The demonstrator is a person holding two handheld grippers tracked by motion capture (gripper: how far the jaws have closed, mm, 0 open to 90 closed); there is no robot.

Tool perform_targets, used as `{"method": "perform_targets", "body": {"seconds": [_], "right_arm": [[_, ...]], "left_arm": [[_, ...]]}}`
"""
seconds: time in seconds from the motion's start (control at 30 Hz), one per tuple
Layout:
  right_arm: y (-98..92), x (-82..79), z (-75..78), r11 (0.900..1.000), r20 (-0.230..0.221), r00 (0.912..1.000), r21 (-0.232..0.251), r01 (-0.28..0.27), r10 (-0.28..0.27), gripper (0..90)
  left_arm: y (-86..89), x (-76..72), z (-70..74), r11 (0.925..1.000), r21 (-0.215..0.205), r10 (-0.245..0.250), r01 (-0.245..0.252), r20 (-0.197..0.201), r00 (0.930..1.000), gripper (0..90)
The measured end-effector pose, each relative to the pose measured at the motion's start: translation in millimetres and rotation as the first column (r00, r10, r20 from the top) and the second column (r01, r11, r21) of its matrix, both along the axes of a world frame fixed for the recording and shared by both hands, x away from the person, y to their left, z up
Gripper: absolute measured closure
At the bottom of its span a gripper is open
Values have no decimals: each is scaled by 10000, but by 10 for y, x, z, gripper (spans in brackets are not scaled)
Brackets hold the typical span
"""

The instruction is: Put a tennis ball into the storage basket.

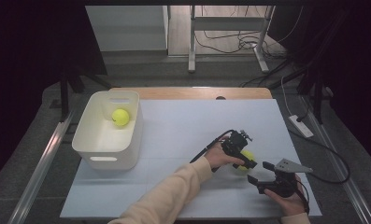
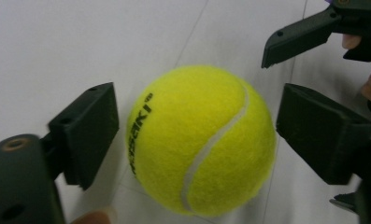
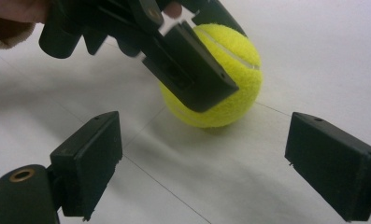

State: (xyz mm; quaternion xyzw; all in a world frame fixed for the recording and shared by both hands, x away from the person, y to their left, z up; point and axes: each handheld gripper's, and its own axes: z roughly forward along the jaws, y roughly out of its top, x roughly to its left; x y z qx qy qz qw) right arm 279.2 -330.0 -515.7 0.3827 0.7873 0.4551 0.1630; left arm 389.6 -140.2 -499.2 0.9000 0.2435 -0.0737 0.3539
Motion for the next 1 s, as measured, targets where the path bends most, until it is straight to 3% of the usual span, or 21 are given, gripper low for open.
{"method": "perform_targets", "body": {"seconds": [0.1,0.37,0.47,1.0], "right_arm": [[3,2,-1,10000,-5,10000,-5,-17,17,113],[4,-1,1,10000,19,10000,-8,-23,23,113],[0,-3,3,10000,25,10000,2,1,-1,113],[12,4,5,10000,49,10000,3,1,-1,113]], "left_arm": [[-11,-7,-13,9999,146,-48,47,21,10000,252],[10,-8,14,9998,196,-105,103,73,9999,269],[44,1,57,10000,-71,43,-42,200,9998,271],[281,-32,293,9978,-561,413,-361,947,9946,271]]}}
